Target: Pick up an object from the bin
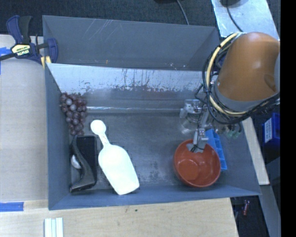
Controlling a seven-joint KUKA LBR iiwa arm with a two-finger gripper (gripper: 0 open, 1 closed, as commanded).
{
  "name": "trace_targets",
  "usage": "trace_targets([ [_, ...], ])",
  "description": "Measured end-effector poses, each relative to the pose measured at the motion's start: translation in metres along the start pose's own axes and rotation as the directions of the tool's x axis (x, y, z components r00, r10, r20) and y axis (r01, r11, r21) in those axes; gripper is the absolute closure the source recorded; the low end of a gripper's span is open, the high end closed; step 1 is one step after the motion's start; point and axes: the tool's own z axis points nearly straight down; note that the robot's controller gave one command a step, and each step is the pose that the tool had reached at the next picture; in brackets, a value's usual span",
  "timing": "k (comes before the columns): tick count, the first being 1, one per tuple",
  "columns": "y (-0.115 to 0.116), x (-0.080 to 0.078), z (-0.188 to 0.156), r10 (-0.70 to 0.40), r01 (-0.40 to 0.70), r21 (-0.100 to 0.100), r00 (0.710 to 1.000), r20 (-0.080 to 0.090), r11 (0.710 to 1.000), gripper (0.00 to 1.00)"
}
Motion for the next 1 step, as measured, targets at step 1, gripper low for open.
trace_targets([
  [1, 0.0000, 0.0000, 0.0000, 0.000, 0.000, 0.000, 1.000, 0.000, 1.000, 0.00],
])
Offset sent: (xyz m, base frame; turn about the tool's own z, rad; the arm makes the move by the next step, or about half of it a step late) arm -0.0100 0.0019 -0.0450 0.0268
